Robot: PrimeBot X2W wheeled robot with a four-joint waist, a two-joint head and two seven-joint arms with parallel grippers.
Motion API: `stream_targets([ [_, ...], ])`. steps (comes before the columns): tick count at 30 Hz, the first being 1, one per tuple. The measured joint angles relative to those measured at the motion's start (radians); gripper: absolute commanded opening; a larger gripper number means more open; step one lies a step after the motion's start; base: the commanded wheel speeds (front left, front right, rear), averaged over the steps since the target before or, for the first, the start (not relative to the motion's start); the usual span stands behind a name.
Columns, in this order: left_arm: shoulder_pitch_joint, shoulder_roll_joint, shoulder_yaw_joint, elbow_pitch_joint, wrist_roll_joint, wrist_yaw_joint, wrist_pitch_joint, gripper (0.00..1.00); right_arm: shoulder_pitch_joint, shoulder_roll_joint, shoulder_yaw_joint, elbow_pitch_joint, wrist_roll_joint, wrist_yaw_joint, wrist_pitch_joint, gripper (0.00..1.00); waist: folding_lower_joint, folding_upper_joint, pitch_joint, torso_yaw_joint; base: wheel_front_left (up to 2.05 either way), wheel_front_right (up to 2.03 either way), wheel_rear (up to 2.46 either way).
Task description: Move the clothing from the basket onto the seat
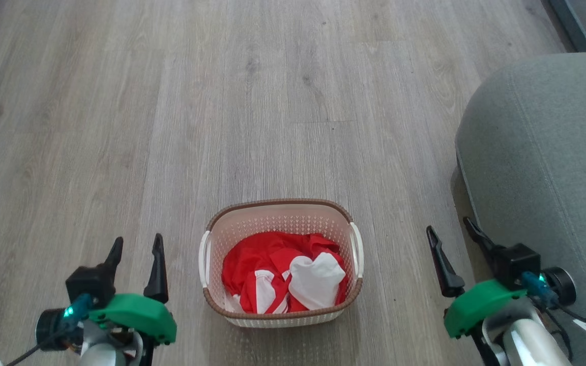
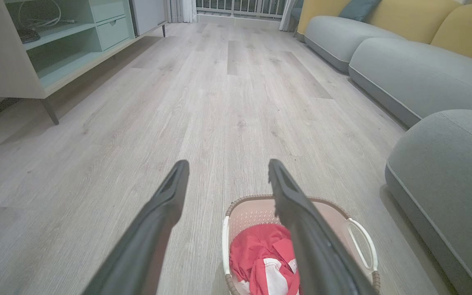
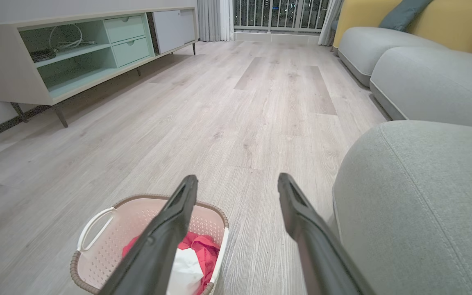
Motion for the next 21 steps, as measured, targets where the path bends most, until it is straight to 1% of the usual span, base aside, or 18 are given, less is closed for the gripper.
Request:
stream_targets([
  [10, 0.000, 0.000, -0.010, 0.011, 0.112, 0.009, -0.027, 1.00, -0.001, -0.002, 0.017, 0.008, -0.122, 0.000, -0.029, 1.00, 0.0000, 0.0000, -0.005, 0.000, 0.00, 0.00, 0.00],
  [21, 0.000, 0.000, -0.008, 0.012, 0.118, 0.009, -0.027, 1.00, -0.015, -0.002, 0.018, 0.012, -0.125, 0.000, -0.030, 1.00, 0.0000, 0.0000, -0.003, -0.003, 0.00, 0.00, 0.00],
])
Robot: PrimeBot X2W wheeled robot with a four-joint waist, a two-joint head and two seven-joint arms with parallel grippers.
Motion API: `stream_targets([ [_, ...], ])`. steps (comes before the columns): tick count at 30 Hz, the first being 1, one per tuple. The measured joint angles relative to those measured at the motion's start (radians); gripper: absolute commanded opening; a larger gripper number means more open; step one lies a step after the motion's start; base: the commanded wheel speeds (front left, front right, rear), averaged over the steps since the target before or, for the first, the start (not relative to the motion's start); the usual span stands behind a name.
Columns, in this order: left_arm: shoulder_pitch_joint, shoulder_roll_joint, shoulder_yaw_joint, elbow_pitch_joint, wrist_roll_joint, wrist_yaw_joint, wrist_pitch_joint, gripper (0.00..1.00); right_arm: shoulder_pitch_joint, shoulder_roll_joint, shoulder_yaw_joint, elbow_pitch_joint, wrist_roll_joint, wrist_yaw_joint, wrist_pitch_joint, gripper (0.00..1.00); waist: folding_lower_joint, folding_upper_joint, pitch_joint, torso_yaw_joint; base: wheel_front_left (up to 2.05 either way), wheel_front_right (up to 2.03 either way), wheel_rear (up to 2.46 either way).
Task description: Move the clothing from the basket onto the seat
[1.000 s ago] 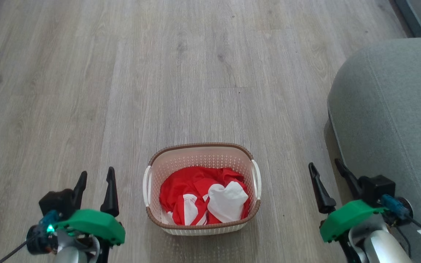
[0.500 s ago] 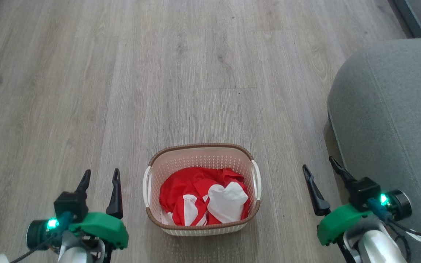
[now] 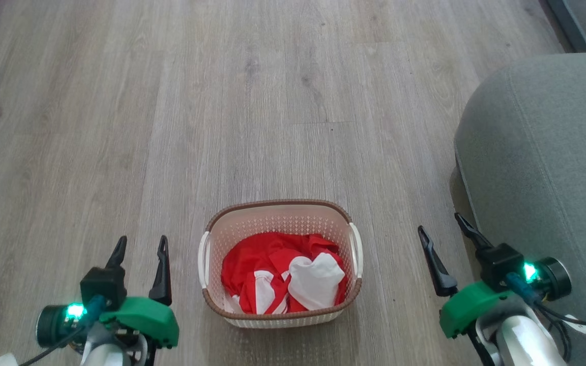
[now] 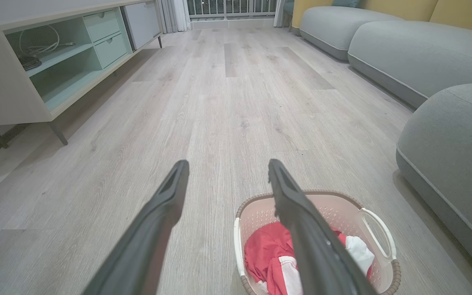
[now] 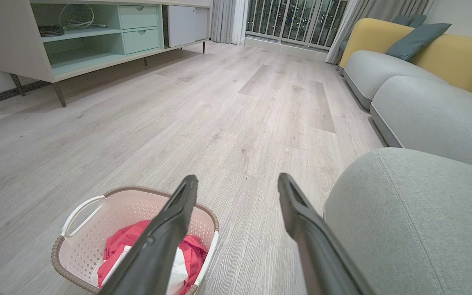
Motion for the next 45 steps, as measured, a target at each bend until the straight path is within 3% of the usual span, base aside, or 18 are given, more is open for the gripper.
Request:
stream_targets([
  [11, -0.011, 0.000, 0.003, -0.003, -0.001, -0.009, 0.000, 1.00, -0.007, 0.001, -0.009, -0.014, -0.001, 0.000, 0.000, 1.00, 0.0000, 0.0000, 0.040, -0.013, 0.00, 0.00, 0.00],
  [16, -0.084, 0.000, -0.020, -0.011, -0.001, -0.010, 0.000, 1.00, -0.071, 0.003, -0.037, -0.053, -0.003, 0.000, 0.000, 1.00, 0.0000, 0.0000, 0.117, -0.022, 0.00, 0.00, 0.00],
  [20, -0.187, 0.001, -0.065, -0.005, -0.001, -0.036, 0.000, 1.00, -0.149, 0.004, -0.060, -0.095, -0.004, 0.000, -0.001, 1.00, 0.0002, 0.0000, 0.213, -0.031, 0.00, 0.00, 0.00],
  [29, -0.473, 0.001, -0.200, 0.255, 0.061, -0.103, 0.000, 1.00, -0.347, 0.010, -0.091, -0.172, -0.004, 0.000, -0.001, 1.00, 0.0004, -0.0001, 0.480, -0.065, 0.00, 0.00, 0.00],
  [40, -0.803, 0.010, -0.347, 0.552, 0.167, -0.123, 0.063, 1.00, -0.476, 0.032, -0.129, -0.224, -0.004, 0.000, -0.002, 1.00, 0.0004, -0.0001, 0.760, -0.146, 0.00, 0.00, 0.00],
  [45, -0.849, 0.009, -0.371, 0.663, 0.139, -0.132, 0.149, 1.00, -0.477, 0.039, -0.119, -0.224, -0.002, 0.000, -0.002, 1.00, 0.0002, -0.0001, 0.824, -0.190, 0.00, 0.00, 0.00],
])
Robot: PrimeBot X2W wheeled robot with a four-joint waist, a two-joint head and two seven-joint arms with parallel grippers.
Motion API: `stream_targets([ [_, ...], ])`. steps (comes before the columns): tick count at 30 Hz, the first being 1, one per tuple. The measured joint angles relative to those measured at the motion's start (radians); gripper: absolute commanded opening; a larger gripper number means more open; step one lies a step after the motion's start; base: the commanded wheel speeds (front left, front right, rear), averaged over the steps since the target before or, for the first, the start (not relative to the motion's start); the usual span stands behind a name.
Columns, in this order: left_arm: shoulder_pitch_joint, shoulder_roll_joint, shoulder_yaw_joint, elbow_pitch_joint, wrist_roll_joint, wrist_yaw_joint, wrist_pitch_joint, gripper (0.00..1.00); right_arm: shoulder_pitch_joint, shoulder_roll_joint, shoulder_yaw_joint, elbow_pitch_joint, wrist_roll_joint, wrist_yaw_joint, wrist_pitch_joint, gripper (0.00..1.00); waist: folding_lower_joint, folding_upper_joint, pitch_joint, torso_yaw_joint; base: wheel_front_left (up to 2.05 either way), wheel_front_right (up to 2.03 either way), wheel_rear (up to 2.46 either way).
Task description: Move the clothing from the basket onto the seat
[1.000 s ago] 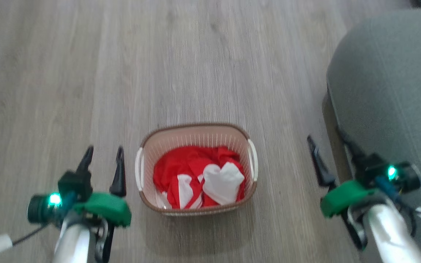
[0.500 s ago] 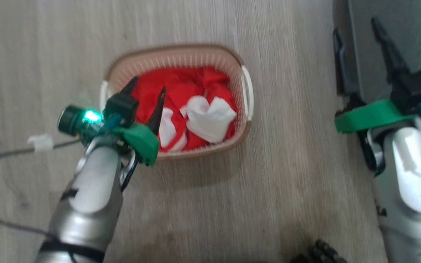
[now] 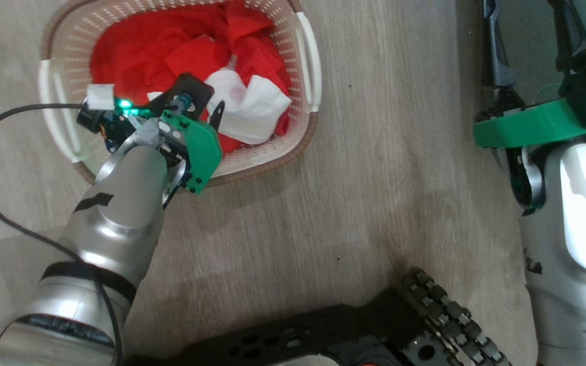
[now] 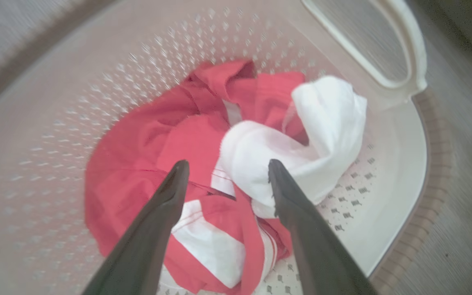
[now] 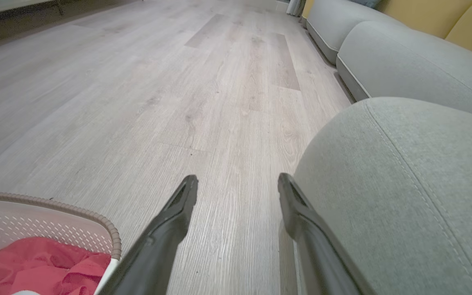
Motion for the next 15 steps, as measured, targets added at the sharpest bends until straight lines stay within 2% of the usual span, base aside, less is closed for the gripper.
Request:
stream_targets([
  [5, -0.037, -0.002, -0.039, 0.067, -0.027, -0.001, 0.047, 1.00, 0.000, 0.002, -0.001, 0.000, 0.016, 0.000, 0.000, 1.00, -0.0001, 0.0000, 0.035, -0.033, 0.00, 0.00, 0.00],
  [15, -0.122, 0.019, -0.118, 0.163, -0.075, -0.001, 0.068, 1.00, -0.028, 0.006, 0.009, -0.020, 0.062, 0.000, -0.003, 1.00, -0.0001, 0.0000, 0.099, -0.082, 0.00, 0.00, 0.00],
])
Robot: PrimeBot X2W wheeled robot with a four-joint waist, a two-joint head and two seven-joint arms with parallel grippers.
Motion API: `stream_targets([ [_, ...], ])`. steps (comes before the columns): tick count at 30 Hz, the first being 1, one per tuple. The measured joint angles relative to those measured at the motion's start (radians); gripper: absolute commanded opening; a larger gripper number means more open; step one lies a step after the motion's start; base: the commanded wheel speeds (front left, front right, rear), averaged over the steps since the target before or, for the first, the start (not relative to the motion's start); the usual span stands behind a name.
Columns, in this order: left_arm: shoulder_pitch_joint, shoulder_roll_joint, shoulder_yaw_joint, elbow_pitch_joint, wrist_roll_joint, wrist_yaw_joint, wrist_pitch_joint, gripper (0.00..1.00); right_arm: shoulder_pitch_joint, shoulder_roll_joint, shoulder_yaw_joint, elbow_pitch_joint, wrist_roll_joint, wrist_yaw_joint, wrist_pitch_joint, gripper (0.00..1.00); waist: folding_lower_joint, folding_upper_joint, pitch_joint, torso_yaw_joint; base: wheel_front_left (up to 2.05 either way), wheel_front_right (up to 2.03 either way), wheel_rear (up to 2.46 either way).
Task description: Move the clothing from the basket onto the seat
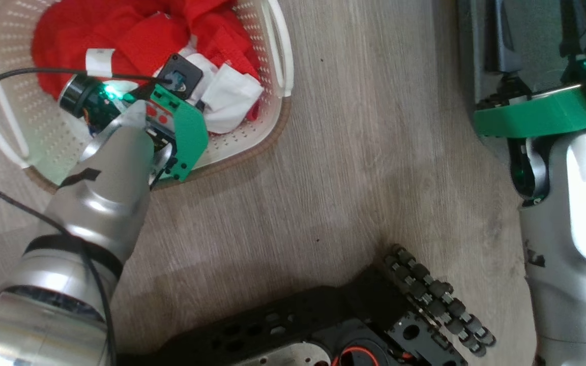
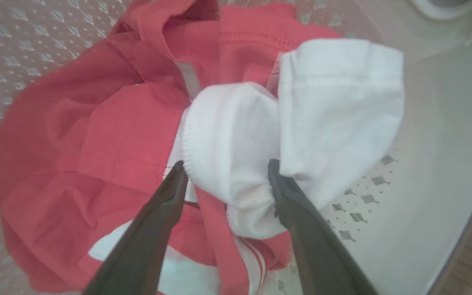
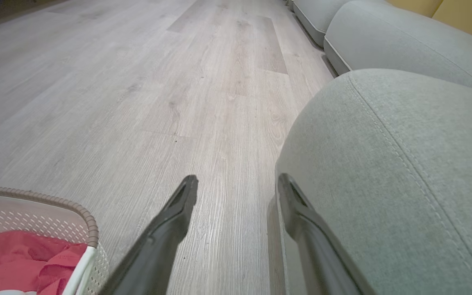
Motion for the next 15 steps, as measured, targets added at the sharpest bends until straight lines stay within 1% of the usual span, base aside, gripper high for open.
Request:
stream_targets([
  [4, -0.019, 0.012, -0.025, 0.036, -0.013, 0.000, 0.003, 1.00, 0.000, 0.002, -0.002, -0.002, 0.005, 0.000, 0.000, 1.00, 0.0001, 0.0000, 0.023, -0.018, 0.00, 0.00, 0.00],
  [5, -0.023, 0.016, -0.036, 0.041, -0.018, 0.000, 0.002, 0.40, 0.000, 0.003, -0.002, -0.002, 0.008, 0.000, 0.000, 1.00, 0.0000, 0.0000, 0.027, -0.023, 0.00, 0.00, 0.00],
  [6, -0.025, 0.018, -0.040, 0.049, -0.025, 0.000, -0.004, 0.00, 0.000, 0.003, -0.002, -0.002, 0.010, 0.000, 0.000, 1.00, 0.0000, 0.0000, 0.030, -0.027, 0.00, 0.00, 0.00],
  [11, -0.034, 0.017, -0.065, 0.075, -0.072, 0.000, -0.017, 0.00, 0.001, 0.004, -0.013, -0.001, 0.013, 0.000, 0.000, 1.00, -0.0001, 0.0000, 0.022, -0.029, 0.00, 0.00, 0.00],
  [15, -0.033, 0.008, -0.058, 0.073, -0.129, 0.000, -0.086, 0.00, 0.012, 0.004, -0.042, 0.003, -0.005, 0.000, 0.000, 1.00, -0.0001, 0.0000, -0.009, -0.005, 0.00, 0.00, 0.00],
])
